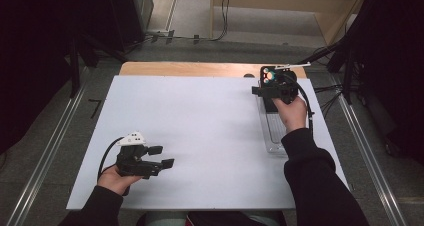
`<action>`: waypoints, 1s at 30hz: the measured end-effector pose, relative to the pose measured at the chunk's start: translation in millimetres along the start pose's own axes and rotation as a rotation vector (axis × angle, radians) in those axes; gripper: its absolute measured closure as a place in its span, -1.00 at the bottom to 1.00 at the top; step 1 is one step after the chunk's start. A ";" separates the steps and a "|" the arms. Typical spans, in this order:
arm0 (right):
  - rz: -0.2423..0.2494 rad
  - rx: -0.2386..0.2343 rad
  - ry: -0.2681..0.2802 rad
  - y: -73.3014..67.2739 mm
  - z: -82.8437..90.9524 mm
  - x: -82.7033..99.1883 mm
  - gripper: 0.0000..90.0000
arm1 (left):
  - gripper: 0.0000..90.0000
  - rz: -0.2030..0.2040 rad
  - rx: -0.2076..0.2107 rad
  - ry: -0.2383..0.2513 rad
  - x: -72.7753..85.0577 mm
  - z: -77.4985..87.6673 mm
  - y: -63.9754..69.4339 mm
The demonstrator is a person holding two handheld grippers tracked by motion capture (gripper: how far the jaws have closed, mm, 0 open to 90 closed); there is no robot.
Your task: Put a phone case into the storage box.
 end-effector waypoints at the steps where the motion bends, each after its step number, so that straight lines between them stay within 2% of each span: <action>1: 0.010 -0.018 -0.001 -6.2 2.4 1.4 -0.73 | -0.36 0.001 0.000 -0.001 0.1 0.3 -0.6; 4: 0.027 -0.081 -0.015 -22.9 8.0 7.1 -0.72 | -0.37 0.008 -0.001 0.000 0.0 0.9 -1.5; 6: 0.044 -0.116 -0.037 -32.0 10.7 13.1 -0.60 | -0.37 0.011 0.000 0.003 -0.3 1.2 -1.6; 8: 0.065 -0.130 -0.061 -39.9 12.8 20.9 -0.48 | -0.36 0.011 0.007 -0.006 -0.2 1.9 -1.7; 11: 0.060 -0.180 -0.074 -49.3 15.9 27.8 -0.37 | -0.37 0.003 0.018 -0.019 0.5 2.8 -2.7; 13: 0.080 -0.206 -0.067 -54.9 19.3 32.8 -0.32 | -0.36 0.002 0.017 -0.022 0.6 3.9 -3.8; 20: 0.115 -0.322 -0.092 -71.6 37.2 53.9 -0.27 | -0.37 0.008 0.029 -0.001 -1.0 8.8 -3.6; 23: 0.120 -0.350 -0.095 -75.7 48.8 62.4 -0.27 | -0.36 0.003 0.035 0.000 -1.1 9.6 -2.7; 26: 0.154 -0.345 -0.092 -78.1 58.3 68.4 -0.27 | -0.37 0.000 0.037 0.003 -1.5 9.7 -1.2; 30: 0.176 -0.374 -0.094 -81.3 70.1 77.7 -0.28 | -0.37 -0.002 0.037 0.005 -1.2 10.8 0.2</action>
Point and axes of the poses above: each handheld gripper's, and its own axes: z roughly backward along the jaws, x roughly out of its underside, y roughly to its right, the point moved 6 cm from there along -z, roughly forward along the jaws, and after that the axes turned 12 degrees about y, right-handed, at the moved point
